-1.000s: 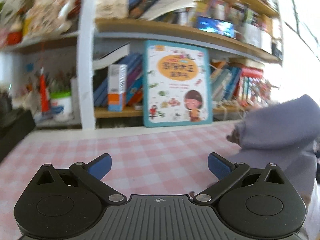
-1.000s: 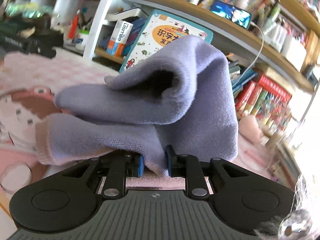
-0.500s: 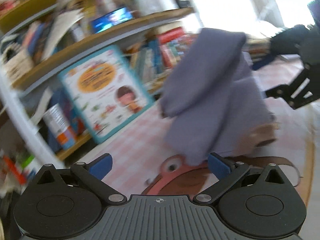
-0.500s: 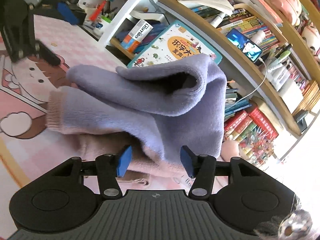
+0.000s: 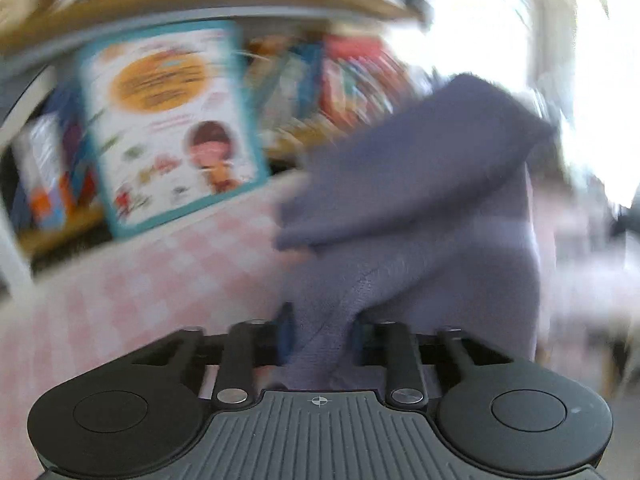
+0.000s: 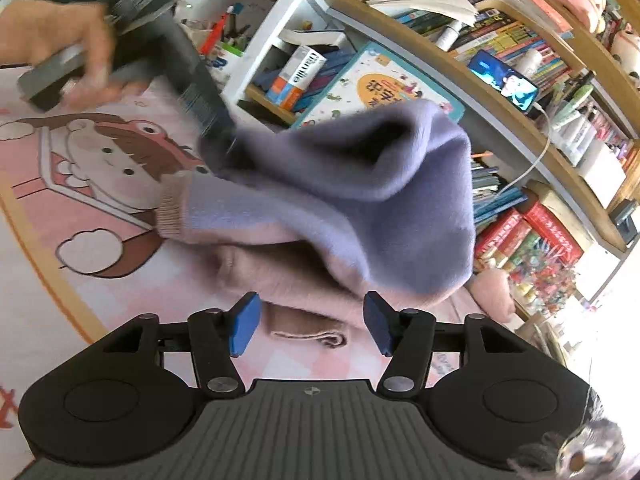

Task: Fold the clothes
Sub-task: 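Grasp the lavender edge with the left gripper while the right gripper holds the pink hem, then lift the sweatshirt with both grippers and shake it open in the air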

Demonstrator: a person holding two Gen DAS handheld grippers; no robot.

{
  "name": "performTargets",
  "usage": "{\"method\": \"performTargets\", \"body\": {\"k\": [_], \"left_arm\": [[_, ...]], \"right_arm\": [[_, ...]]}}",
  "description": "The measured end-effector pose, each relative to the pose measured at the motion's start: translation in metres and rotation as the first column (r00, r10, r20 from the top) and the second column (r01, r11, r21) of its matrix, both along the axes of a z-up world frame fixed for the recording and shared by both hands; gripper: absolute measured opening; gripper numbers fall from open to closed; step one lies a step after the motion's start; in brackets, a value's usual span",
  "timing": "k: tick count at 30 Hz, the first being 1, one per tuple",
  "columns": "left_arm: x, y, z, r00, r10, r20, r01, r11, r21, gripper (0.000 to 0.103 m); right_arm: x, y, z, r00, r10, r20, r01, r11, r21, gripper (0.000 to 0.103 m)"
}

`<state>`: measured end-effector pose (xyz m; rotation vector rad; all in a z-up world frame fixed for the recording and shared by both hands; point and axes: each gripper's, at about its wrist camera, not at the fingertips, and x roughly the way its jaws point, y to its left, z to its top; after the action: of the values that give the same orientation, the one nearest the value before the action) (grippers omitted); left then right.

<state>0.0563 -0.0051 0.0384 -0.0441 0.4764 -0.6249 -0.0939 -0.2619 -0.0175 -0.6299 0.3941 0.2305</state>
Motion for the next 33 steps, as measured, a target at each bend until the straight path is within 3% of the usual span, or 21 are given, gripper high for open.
{"method": "performTargets", "body": {"k": [4, 8, 10, 12, 16, 19, 21, 23, 26, 29, 33], "left_arm": [[0.023, 0.025, 0.008, 0.992, 0.039, -0.121, -0.060, 0.983, -0.176, 0.019], [0.017, 0.059, 0.005, 0.974, 0.079, -0.212, -0.138, 0.950, -0.279, 0.019], [0.014, 0.078, -0.001, 0.956, 0.106, -0.273, -0.192, 0.930, -0.312, 0.018], [0.006, 0.091, -0.007, 0.946, 0.158, -0.284, -0.242, 0.927, -0.287, 0.018], [-0.014, 0.110, -0.013, 0.924, 0.280, -0.260, -0.330, 0.928, -0.173, 0.019], [-0.023, 0.118, -0.015, 0.908, 0.367, -0.204, -0.379, 0.925, -0.021, 0.023], [-0.029, 0.117, -0.015, 0.900, 0.416, -0.134, -0.405, 0.909, 0.104, 0.027], [-0.038, 0.115, -0.016, 0.895, 0.443, -0.051, -0.422, 0.879, 0.222, 0.038], [-0.053, 0.112, -0.012, 0.915, 0.403, 0.032, -0.393, 0.867, 0.307, 0.043], [-0.069, 0.102, -0.009, 0.944, 0.314, 0.104, -0.330, 0.868, 0.370, 0.043], [-0.087, 0.071, -0.018, 0.980, 0.109, 0.163, -0.178, 0.849, 0.498, 0.043]], "right_arm": [[-0.002, 0.006, -0.001, 0.999, 0.031, 0.006, -0.031, 0.999, -0.006, 0.056], [0.003, 0.019, 0.001, 0.995, 0.100, 0.014, -0.100, 0.995, 0.011, 0.059], [0.008, 0.029, 0.000, 0.989, 0.145, 0.018, -0.145, 0.989, -0.005, 0.059], [0.013, 0.041, -0.002, 0.982, 0.188, 0.022, -0.187, 0.982, -0.035, 0.060], [0.024, 0.065, -0.006, 0.964, 0.267, -0.011, -0.267, 0.960, -0.086, 0.063], [0.036, 0.076, -0.007, 0.960, 0.278, -0.031, -0.280, 0.956, -0.091, 0.062], [0.046, 0.076, -0.002, 0.962, 0.264, -0.067, -0.268, 0.962, -0.050, 0.054], [0.057, 0.075, 0.002, 0.960, 0.257, -0.109, -0.257, 0.966, 0.019, 0.031], [0.061, 0.068, 0.008, 0.967, 0.232, -0.103, -0.228, 0.972, 0.049, 0.018], [0.060, 0.051, 0.021, 0.984, 0.171, -0.040, -0.171, 0.985, 0.000, 0.016], [0.071, 0.021, 0.031, 1.000, -0.016, 0.015, 0.017, 0.994, -0.111, 0.016]]}}
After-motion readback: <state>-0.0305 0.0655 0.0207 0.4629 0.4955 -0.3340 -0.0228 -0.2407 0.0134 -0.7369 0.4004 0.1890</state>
